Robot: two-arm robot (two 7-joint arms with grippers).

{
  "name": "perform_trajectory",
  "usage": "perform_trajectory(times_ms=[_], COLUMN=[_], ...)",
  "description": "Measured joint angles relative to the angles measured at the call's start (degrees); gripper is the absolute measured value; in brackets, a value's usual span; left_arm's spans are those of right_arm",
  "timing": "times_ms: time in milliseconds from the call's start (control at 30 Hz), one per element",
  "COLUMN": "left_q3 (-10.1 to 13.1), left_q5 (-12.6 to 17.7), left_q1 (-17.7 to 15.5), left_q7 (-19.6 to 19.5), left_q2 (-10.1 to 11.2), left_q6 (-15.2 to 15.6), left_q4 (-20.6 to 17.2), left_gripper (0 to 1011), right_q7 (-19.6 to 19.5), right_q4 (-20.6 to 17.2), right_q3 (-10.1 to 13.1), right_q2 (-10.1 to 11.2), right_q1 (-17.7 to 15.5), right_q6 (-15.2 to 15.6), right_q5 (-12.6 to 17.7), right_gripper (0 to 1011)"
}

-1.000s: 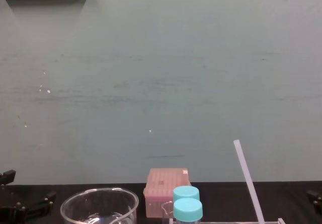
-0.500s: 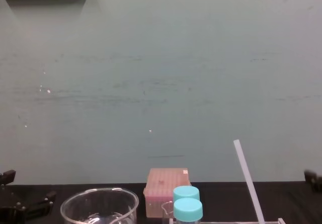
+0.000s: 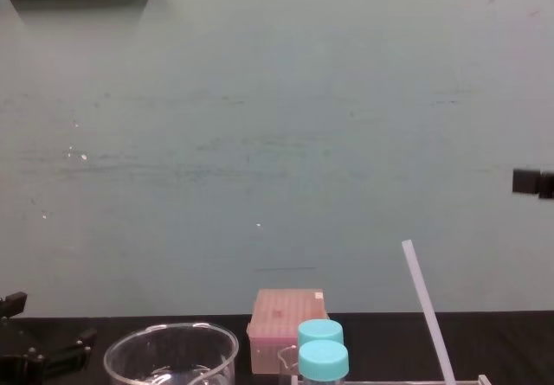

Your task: Pick up the stirring rod with one hand, then place it down.

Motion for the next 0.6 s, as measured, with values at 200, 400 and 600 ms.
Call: perform_trajectory(times_ms=[200,400,600], left_q3=[0.00,0.00,0.00], left_q5=[0.00,0.00,0.00], left_q1=[0.00,0.00,0.00], left_q7=[0.00,0.00,0.00], left_q2=[0.00,0.00,0.00], left_q6=[0.00,0.00,0.00], left_q4=[0.00,0.00,0.00], left_gripper=[1005,1005,1005], right_q7=[10.95,16.26,17.20], right_q4=[-0.89,-1.64,-2.24], right_q3=[-2.15,-5.84,-8.84], right_q2=[4.69,7.30,7.86], right_q1=[2.28,3.79,4.79], right_q6=[1.84,2.22,2.50], right_q5=[2.20,1.20,-0.88], right_gripper=[1003,1003,1003])
